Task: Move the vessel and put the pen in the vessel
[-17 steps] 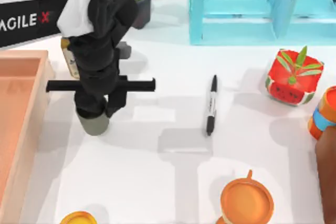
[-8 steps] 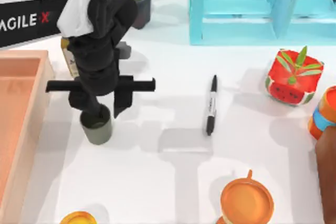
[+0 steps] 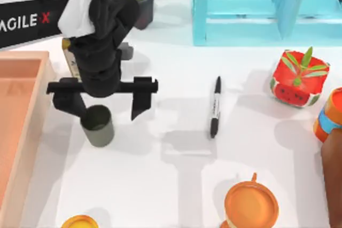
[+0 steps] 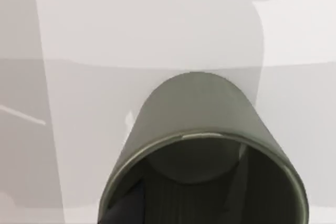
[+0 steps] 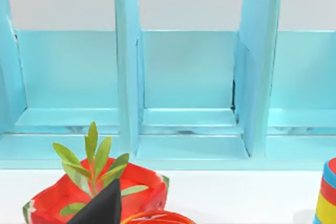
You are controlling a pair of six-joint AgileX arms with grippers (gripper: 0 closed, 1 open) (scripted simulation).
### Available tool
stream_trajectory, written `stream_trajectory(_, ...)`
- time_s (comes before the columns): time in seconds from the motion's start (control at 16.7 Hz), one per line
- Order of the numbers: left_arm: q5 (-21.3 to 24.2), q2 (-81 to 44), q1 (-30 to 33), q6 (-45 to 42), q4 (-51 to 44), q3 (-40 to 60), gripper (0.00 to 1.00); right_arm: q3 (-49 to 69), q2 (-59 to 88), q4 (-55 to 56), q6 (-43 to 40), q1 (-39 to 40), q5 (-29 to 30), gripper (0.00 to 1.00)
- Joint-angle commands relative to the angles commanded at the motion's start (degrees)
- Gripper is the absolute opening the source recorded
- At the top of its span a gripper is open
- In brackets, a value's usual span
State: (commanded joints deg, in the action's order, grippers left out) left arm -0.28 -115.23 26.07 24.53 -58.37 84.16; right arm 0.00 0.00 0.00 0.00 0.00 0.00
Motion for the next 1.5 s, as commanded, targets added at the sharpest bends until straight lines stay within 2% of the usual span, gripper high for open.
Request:
stream_trajectory(0.54,0.06,-0.4,0.25,0.1,-2.23,2.26,1.0,0.0,0.0,0.0,0.0,0.0,0.0,1.0)
stream_trajectory(1.08,-0.06,-0.33,0.57,0.37,-30.53,30.51,1.0,0.0,0.0,0.0,0.0,0.0,0.0,1.0)
stream_trajectory(1.26,0.02,0.07,0.47,0.34,-34.33,34.27,1.0,0.0,0.0,0.0,0.0,0.0,0.0,1.0)
stream_trajectory(1.5,0.01,-0.03,0.34,0.34,-34.29,34.24,1.0,0.0,0.0,0.0,0.0,0.0,0.0,1.0)
